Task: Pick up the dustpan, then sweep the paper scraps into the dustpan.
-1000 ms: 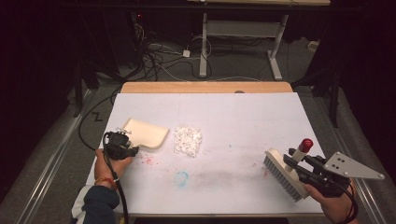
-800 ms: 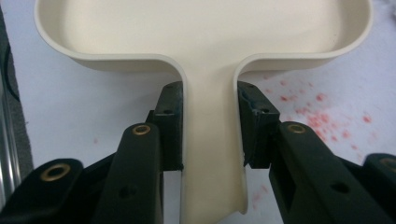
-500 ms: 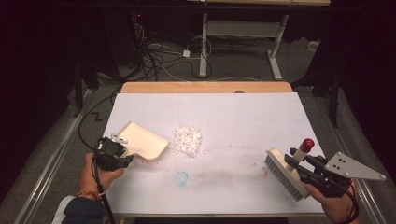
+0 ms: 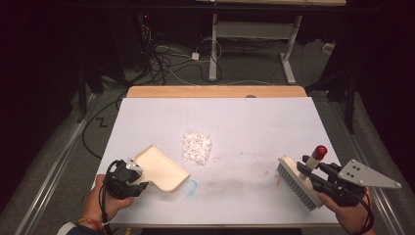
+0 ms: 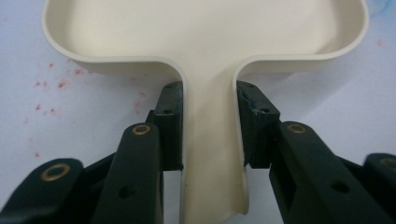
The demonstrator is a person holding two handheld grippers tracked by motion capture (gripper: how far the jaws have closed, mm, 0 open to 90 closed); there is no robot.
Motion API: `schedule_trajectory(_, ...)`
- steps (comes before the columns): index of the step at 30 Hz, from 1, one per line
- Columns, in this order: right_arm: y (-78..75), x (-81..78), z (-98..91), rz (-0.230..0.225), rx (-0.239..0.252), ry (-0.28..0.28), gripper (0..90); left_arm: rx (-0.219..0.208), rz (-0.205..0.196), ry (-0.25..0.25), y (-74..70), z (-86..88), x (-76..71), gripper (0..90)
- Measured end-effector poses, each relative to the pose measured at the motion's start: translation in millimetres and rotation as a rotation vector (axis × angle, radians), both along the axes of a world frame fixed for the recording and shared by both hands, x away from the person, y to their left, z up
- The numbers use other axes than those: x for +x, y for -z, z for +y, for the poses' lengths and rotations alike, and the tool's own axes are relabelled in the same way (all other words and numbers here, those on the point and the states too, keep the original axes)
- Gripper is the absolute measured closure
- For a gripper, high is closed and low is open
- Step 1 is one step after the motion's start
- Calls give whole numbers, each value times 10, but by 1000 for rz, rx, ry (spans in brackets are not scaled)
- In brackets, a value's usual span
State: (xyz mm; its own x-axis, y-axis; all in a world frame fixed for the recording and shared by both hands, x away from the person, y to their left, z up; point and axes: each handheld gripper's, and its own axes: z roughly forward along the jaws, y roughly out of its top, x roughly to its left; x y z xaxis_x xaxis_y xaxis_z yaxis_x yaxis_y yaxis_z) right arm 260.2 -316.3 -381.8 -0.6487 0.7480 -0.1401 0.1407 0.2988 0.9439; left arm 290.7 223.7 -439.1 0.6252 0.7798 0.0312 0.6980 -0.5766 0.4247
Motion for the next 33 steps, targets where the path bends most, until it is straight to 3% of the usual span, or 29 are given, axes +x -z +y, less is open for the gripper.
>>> schedule_trajectory(8,21,43,17,2,-1,-9,701,-11,14,31,24,-66,19,632)
schedule_trajectory(22,16,90,95,-6,3,-21,700,-14,28,29,63,-82,27,632)
schedule_trajectory(29,-5,269,208,-23,17,-20,701,-8,33,30,96,-88,15,632)
schedule_trajectory(33,-37,441,368,-36,-10,23,702,-2,47,30,121,-97,26,631)
